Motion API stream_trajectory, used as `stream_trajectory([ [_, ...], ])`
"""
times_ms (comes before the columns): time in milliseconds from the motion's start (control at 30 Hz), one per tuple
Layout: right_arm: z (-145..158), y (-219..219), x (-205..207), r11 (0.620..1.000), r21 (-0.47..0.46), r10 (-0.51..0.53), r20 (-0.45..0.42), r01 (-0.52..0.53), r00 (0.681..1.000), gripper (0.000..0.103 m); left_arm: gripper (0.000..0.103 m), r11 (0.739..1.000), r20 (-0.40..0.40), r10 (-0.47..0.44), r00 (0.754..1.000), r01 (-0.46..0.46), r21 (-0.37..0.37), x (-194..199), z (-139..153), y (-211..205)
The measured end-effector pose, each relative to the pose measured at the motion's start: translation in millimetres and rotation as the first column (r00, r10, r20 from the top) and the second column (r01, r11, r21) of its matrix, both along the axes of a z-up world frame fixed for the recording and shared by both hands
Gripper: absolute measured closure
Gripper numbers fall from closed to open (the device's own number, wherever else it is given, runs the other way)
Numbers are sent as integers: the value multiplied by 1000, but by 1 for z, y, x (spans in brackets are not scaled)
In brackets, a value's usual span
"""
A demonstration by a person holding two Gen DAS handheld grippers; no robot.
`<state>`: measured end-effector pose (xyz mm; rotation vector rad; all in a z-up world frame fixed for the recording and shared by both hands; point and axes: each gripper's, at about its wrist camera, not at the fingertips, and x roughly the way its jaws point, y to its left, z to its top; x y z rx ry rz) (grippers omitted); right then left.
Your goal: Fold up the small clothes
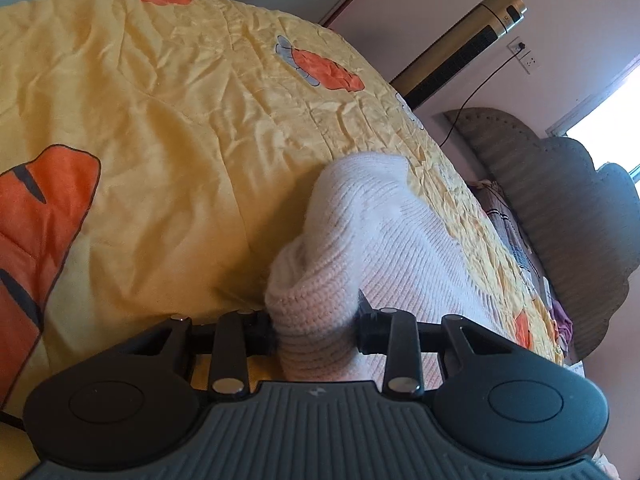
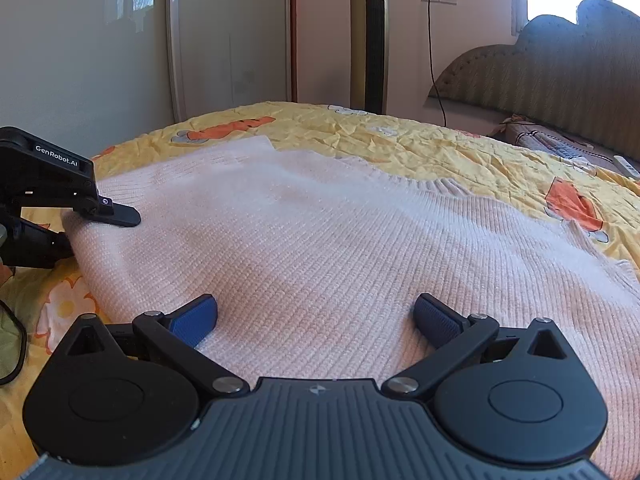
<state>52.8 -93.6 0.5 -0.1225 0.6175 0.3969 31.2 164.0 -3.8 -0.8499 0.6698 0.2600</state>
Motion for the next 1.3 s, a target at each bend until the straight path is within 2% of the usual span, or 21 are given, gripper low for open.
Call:
stream_trajectory([
  [67, 0, -1, 0, 1000, 7, 1, 0, -1, 1000, 1, 69, 1000, 4, 9, 1000, -9, 20, -3, 3, -4],
  [100, 0, -2, 1, 1000, 9, 1, -1, -1, 1000, 1, 69, 998, 7, 2, 1000, -2, 65, -3, 7, -10],
  [133, 0, -2, 1, 1000, 12, 1, -1, -1, 1000, 1, 69, 989, 12, -18, 1000, 16, 149, -2, 13, -20],
  [200, 0, -3, 1, 1000, 15, 1, -1, -1, 1000, 1, 69, 941, 4, -69, 998, 63, 331, 0, 20, -45],
  [233, 0, -3, 2, 1000, 18, 1, -1, -1, 1000, 1, 69, 924, 0, -81, 997, 75, 374, 0, 20, -53],
  [367, 0, -3, 2, 1000, 21, 2, -2, -2, 1000, 1, 68, 921, 6, -52, 999, 45, 388, -4, 9, -55],
  [533, -1, -3, 1, 1000, 20, 0, -2, 0, 1000, 1, 68, 882, 17, -69, 998, 53, 468, -8, 9, -67],
  [600, -1, -4, 1, 1000, 23, 1, -5, -1, 1000, 1, 68, 885, 18, -68, 998, 51, 463, -7, 9, -65],
  [667, 2, -5, 4, 1000, 29, 7, -24, -6, 1000, 1, 68, 919, 27, -67, 997, 51, 390, -8, 8, -55],
  [733, 14, -4, 13, 999, 36, 5, -92, -2, 996, 1, 65, 985, 52, -48, 997, 39, 166, -8, 1, -28],
  [767, 22, -6, 20, 998, 62, -1, -129, 9, 992, 1, 61, 999, 84, -18, 996, 15, 37, -10, -5, -12],
  [800, 32, -8, 27, 993, 114, -4, -163, 23, 987, 0, 59, 997, 107, 18, 994, -10, -74, -11, -11, 1],
  [867, 48, -15, 39, 970, 236, -7, -204, 57, 979, 0, 55, 976, 117, 64, 991, -37, -214, -9, -19, 16],
  [933, 61, -15, 50, 950, 302, -14, -222, 82, 975, 0, 49, 960, 113, 80, 990, -46, -275, -6, -20, 22],
  [967, 66, -11, 56, 944, 321, -7, -226, 82, 974, 0, 51, 960, 106, 84, 991, -52, -275, -4, -20, 22],
  [1000, 70, -6, 62, 942, 328, 0, -226, 76, 974, 0, 53, 967, 98, 78, 992, -51, -248, -2, -18, 19],
  [1033, 73, -1, 66, 942, 328, 5, -226, 71, 974, 0, 71, 982, 70, 70, 995, -57, -182, 0, -15, 15],
  [1100, 78, 14, 79, 948, 314, 21, -242, 57, 970, 0, 73, 998, 60, 39, 997, -37, -42, 3, -7, 3],
  [1167, 82, 29, 92, 954, 300, 60, -282, 28, 958, 0, 74, 986, 55, -6, 998, -3, 168, 5, 6, -21],
  [1200, 84, 38, 100, 956, 292, 82, -306, 11, 948, 0, 74, 964, 59, -32, 998, 15, 264, 6, 12, -34],
  [1300, 90, 67, 129, 961, 274, 147, -415, -31, 898, 0, 75, 838, 82, -171, 982, 101, 537, 1, 29, -84],
])
